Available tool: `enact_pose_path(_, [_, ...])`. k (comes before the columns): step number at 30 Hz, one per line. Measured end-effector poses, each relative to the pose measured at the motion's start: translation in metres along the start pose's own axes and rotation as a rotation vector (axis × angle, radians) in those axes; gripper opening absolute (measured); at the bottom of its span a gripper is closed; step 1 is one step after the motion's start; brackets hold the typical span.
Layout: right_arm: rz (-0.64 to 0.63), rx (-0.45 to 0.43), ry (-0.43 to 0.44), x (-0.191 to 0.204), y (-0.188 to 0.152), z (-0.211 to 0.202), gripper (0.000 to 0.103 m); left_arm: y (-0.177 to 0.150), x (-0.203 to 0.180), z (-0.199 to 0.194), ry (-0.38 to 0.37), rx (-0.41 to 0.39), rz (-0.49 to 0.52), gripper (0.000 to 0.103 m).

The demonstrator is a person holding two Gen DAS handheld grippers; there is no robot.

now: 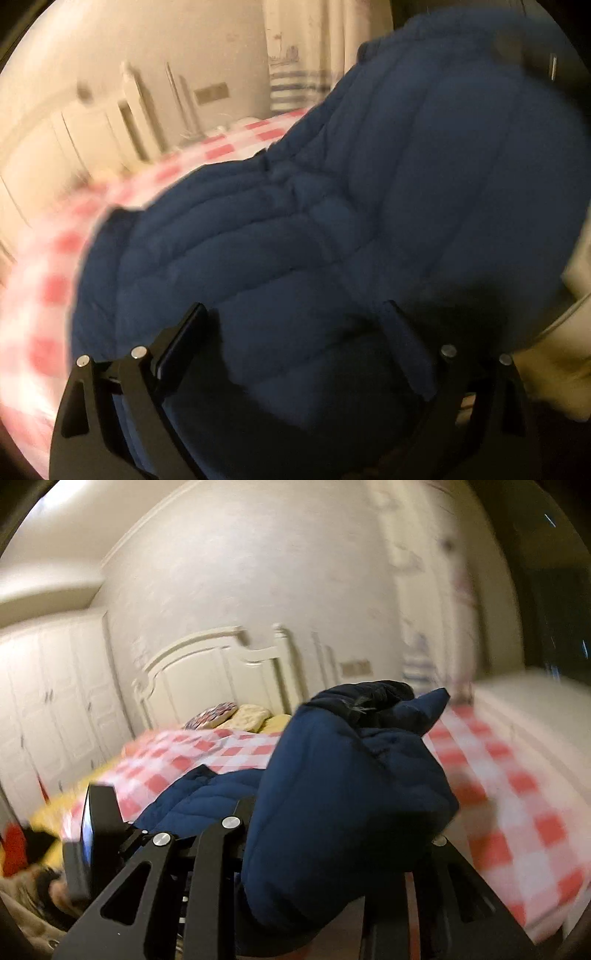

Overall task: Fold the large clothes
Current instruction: 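Lift the jacket with the right gripper while the left gripper grasps its hem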

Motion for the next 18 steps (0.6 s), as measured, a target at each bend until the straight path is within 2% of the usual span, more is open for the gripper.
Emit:
enact_pose_path(1, [-0.053,0.011,-0.003,0.014,0.005,0.007,0.029,0.0,0.019,-0.01,-0.03,-0.024,-0.068,0.093])
enact_pose_path(2, [-0.109,0.025,-0.005,0.029,0.01,0.015,0.029,0.001,0.046,-0.022,-0.027,-0.063,-0.145,0.093])
enact_pose_path(4, [-0.234,0.061,-0.003,0.067,0.016,0.037,0.03,-0.002,0.093,-0.035,0.0,-0.111,-0.254,0.093])
enact_pose_path(6, [-0.378,0.107,0.008,0.112,0.015,0.068,0.03,-0.012,0.153,-0.043,0.025,-0.121,-0.405,0.093])
enact_pose_path(9, [-0.547,0.194,0.048,0.17,-0.003,0.11,0.03,-0.036,0.227,-0.051,0.044,-0.113,-0.606,0.093])
enact_pose_path(10, [-0.637,0.261,0.052,0.196,-0.021,0.134,0.03,-0.049,0.248,-0.056,0.056,-0.121,-0.663,0.093])
enact_pose_path(12, [-0.777,0.403,0.055,0.228,-0.059,0.172,0.03,-0.064,0.269,-0.059,0.076,-0.118,-0.711,0.093])
enact_pose_path(13, [-0.852,0.492,0.054,0.241,-0.087,0.195,0.035,-0.076,0.277,-0.057,0.083,-0.105,-0.736,0.093])
enact_pose_path(14, [-0.911,0.506,0.033,0.249,-0.104,0.207,0.035,-0.084,0.283,-0.054,0.08,-0.092,-0.748,0.093])
enact_pose_path(15, [-0.998,0.485,-0.024,0.257,-0.12,0.214,0.036,-0.092,0.289,-0.051,0.074,-0.077,-0.759,0.093])
enact_pose_path(16, [-1.029,0.476,-0.04,0.26,-0.124,0.215,0.036,-0.101,0.289,-0.045,0.065,-0.058,-0.763,0.093])
enact_pose_path(18, [-1.004,0.474,-0.021,0.257,-0.121,0.215,0.036,-0.109,0.286,-0.039,0.048,-0.037,-0.756,0.093])
Point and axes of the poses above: each gripper's, at about its wrist camera, not at the fingertips, and z roughly the way its jaws point, x to its left, y to its top, the point moved 3 cm from there along z, roughly the way its jaws point, and after that the axes turned 12 degrees about y, right-handed, at the moved point
